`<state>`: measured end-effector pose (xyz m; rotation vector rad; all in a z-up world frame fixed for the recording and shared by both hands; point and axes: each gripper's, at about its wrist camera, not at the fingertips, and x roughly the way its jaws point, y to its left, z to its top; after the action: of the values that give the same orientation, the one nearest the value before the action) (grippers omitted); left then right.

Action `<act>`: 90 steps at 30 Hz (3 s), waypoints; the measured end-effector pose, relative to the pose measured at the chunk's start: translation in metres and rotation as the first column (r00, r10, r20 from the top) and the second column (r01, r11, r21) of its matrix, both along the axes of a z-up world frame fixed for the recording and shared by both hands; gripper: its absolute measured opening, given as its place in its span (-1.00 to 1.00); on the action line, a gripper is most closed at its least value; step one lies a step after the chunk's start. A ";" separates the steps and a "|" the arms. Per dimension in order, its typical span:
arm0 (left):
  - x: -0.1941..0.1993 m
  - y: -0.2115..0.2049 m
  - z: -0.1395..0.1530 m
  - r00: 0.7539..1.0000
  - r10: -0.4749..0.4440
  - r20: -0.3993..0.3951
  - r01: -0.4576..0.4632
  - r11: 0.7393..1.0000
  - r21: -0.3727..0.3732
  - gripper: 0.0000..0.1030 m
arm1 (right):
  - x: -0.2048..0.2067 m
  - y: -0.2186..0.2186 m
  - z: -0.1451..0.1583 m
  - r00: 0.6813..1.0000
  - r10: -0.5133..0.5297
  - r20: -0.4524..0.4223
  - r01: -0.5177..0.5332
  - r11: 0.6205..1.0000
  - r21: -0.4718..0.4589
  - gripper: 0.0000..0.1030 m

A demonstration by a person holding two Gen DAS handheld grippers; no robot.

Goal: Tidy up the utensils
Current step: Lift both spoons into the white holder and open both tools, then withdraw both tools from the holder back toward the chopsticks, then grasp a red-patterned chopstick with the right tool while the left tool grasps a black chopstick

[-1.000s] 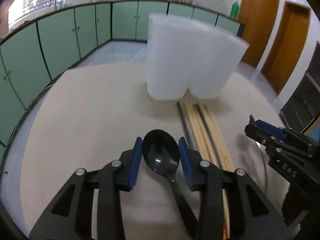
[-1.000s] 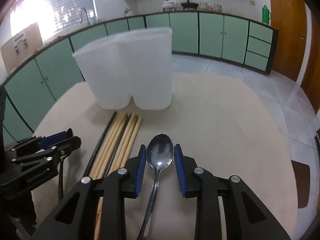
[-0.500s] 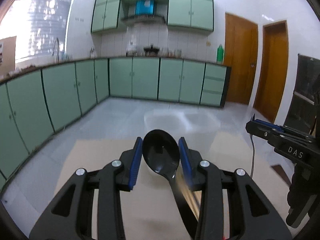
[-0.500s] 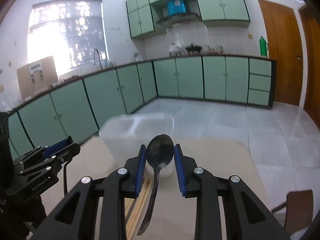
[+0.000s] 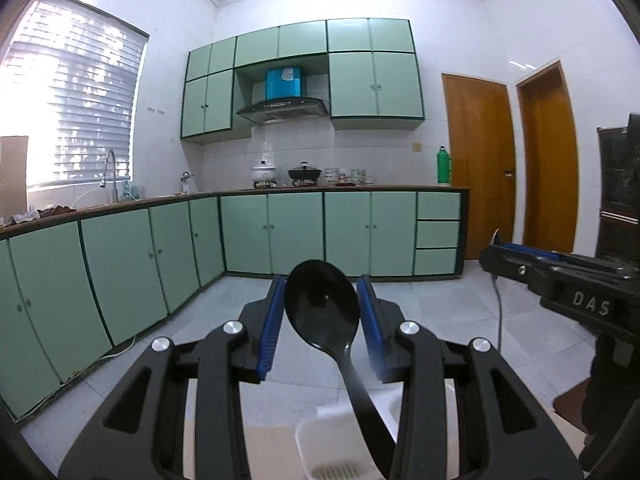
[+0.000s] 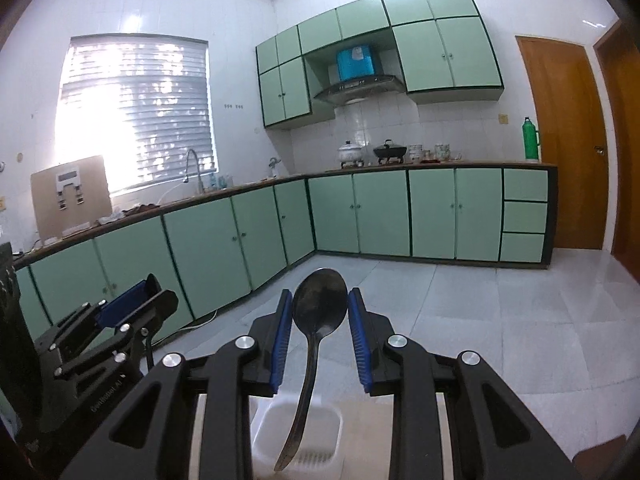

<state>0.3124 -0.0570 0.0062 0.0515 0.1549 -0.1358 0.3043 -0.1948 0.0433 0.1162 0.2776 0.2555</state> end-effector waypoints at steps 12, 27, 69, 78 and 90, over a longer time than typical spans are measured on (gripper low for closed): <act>0.046 -0.005 -0.050 0.997 0.027 -0.076 -0.022 0.998 0.058 -0.30 | 0.037 0.023 -0.049 0.999 -0.011 -0.052 0.006 0.995 -0.096 -0.45; -0.027 0.019 -0.047 0.985 0.029 -0.168 -0.026 0.999 0.019 0.20 | -0.028 0.005 -0.070 0.989 -0.015 -0.148 0.003 0.997 -0.080 0.27; -0.225 0.042 -0.179 0.727 0.108 -0.678 -0.087 0.994 0.065 0.49 | -0.248 0.037 -0.196 0.833 -0.086 -0.546 -0.035 0.978 -0.207 0.12; -0.223 0.040 -0.179 0.727 0.112 -0.677 -0.090 0.994 0.068 0.50 | -0.244 0.043 -0.197 0.837 -0.035 -0.546 -0.080 0.980 -0.184 -0.40; -0.227 0.023 -0.175 0.752 0.025 -0.659 -0.015 1.000 0.021 0.50 | -0.244 0.043 -0.197 0.840 -0.031 -0.542 -0.082 0.980 -0.182 -0.88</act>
<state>0.0854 -0.0343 -0.1688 0.0135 0.8746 -0.1264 0.0607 -0.1520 -0.1538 -0.0177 0.8736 0.2155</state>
